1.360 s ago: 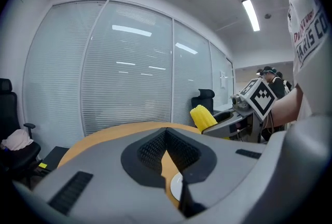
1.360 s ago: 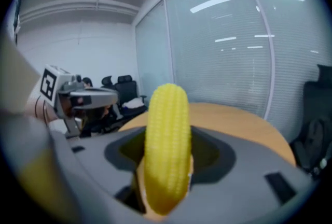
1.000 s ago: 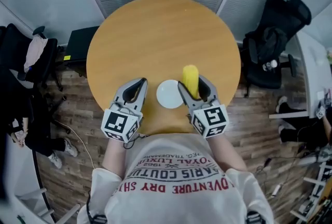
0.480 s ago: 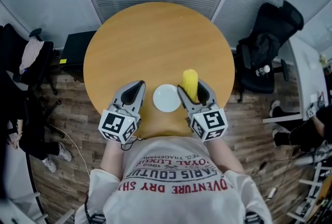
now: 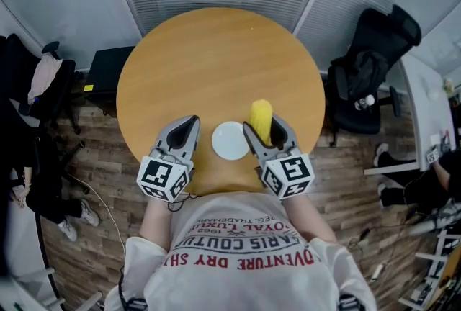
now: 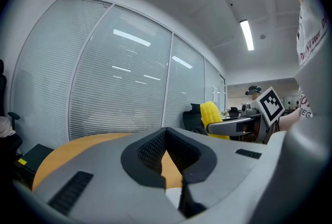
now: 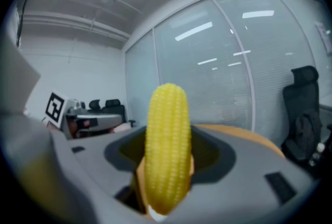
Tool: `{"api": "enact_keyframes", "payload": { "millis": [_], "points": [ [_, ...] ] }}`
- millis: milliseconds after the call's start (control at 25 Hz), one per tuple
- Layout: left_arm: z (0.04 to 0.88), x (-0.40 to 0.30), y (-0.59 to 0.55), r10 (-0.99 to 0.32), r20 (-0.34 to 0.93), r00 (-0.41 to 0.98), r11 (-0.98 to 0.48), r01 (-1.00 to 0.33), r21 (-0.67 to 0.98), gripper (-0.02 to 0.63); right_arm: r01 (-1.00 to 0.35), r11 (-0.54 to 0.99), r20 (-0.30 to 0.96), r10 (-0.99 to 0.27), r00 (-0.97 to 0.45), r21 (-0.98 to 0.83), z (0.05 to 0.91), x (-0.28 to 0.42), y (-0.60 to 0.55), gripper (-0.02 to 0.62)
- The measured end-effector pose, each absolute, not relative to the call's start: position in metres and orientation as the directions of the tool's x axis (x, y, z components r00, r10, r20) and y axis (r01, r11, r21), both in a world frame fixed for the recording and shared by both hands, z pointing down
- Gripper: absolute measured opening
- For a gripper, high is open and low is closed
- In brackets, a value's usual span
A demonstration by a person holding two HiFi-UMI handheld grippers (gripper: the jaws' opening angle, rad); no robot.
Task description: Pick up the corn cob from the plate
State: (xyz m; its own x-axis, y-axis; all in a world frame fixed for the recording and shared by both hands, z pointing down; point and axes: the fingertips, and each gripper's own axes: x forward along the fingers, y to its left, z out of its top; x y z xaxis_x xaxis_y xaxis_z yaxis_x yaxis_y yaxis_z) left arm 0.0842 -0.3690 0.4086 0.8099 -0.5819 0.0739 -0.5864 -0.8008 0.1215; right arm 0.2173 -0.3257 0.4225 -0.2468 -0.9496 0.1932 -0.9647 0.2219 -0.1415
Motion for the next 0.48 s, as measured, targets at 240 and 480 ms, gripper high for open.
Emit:
{"api": "enact_keyframes", "payload": {
  "millis": [240,480],
  "points": [
    [0.4089,0.0854,-0.3711,-0.591,0.074,0.803,-0.795,-0.595,0.118,0.035,-0.964,0.238,0.193,-0.947,-0.257,-0.118,0.4205,0.2174,-0.3280,0.264],
    [0.4080,0.0871,-0.3679,-0.594,0.077,0.801,-0.792,-0.599,0.117,0.035,-0.962,0.260,0.209,-0.940,-0.271,-0.081,0.4238,0.2150,-0.3252,0.263]
  ]
}}
